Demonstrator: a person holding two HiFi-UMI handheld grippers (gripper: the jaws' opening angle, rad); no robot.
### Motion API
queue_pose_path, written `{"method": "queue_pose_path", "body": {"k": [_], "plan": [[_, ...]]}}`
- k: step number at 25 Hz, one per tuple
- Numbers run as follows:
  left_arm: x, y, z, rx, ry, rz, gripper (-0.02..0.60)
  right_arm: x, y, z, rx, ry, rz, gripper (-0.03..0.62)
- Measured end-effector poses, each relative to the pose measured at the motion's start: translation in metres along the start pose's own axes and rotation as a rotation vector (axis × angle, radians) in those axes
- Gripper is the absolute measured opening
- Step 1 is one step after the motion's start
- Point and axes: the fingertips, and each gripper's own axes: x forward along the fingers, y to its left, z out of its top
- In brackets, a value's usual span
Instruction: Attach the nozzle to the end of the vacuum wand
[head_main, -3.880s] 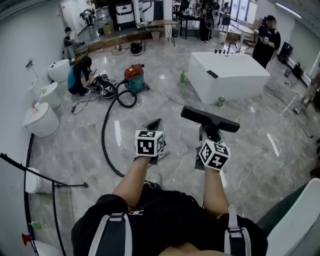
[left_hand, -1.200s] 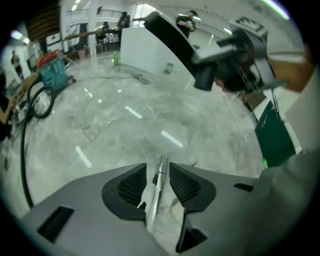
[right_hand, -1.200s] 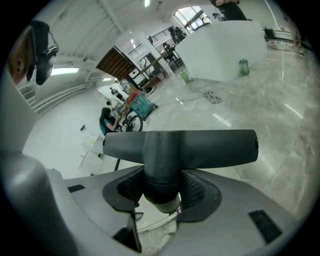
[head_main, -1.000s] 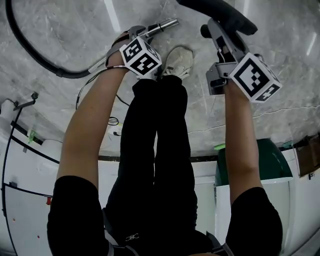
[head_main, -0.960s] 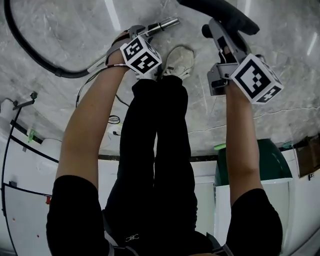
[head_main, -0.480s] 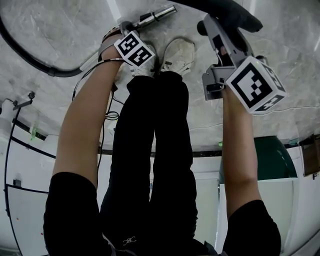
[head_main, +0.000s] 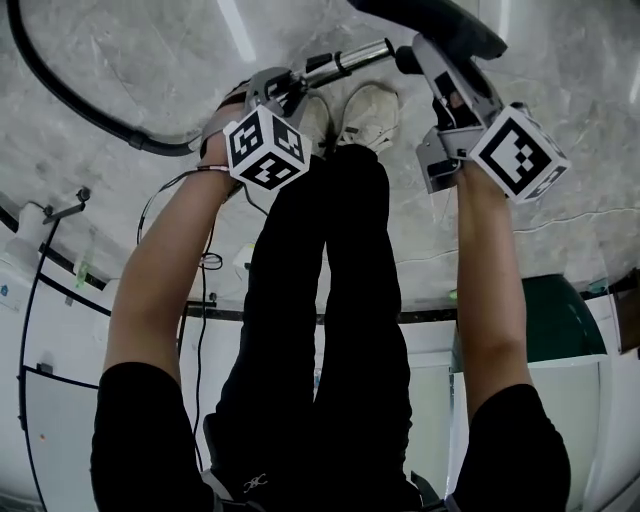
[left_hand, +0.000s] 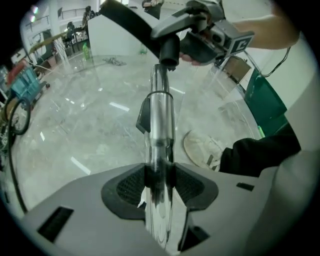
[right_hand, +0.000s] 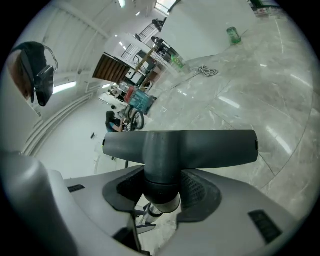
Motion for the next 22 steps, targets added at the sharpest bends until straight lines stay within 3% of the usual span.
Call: {"method": "queue_pose_path", "body": {"k": [6,10,14,17,20,22], "plan": [[-0.047,-0.009,0.017,0.014,-0.055,-0.001,0.17,-0.011,0.052,0.012,0.0,0.054,0.23,0.187],[-0.063,-0.011,0.017,0.008,-0.08,-0.01,0.17,-0.015,0.07,0.013,0.012,0.129,0.374,0.187],[-0.076,-0.008,0.023,-0.004,-0.135,-0.041,0.17,-0.017,0.083,0.017,0.06,0.134,0.544,0.187],[-0.077,-0.005,0.023,-0.032,-0.127,-0.026,0.17,-0.016,0.088,0.019,0.017,0.06,0.489,0.187],[-0.074,-0.004,0.021,-0.041,-0.116,-0.021,0.17,-0.009,0.076,0.019,0.091,-0.011,0.282,0.187],[-0.07,-0.006,0.014,-0.033,-0.097,-0.024,0.17,-0.002,0.067,0.008,0.182,0.033,0.146,0.187]]}}
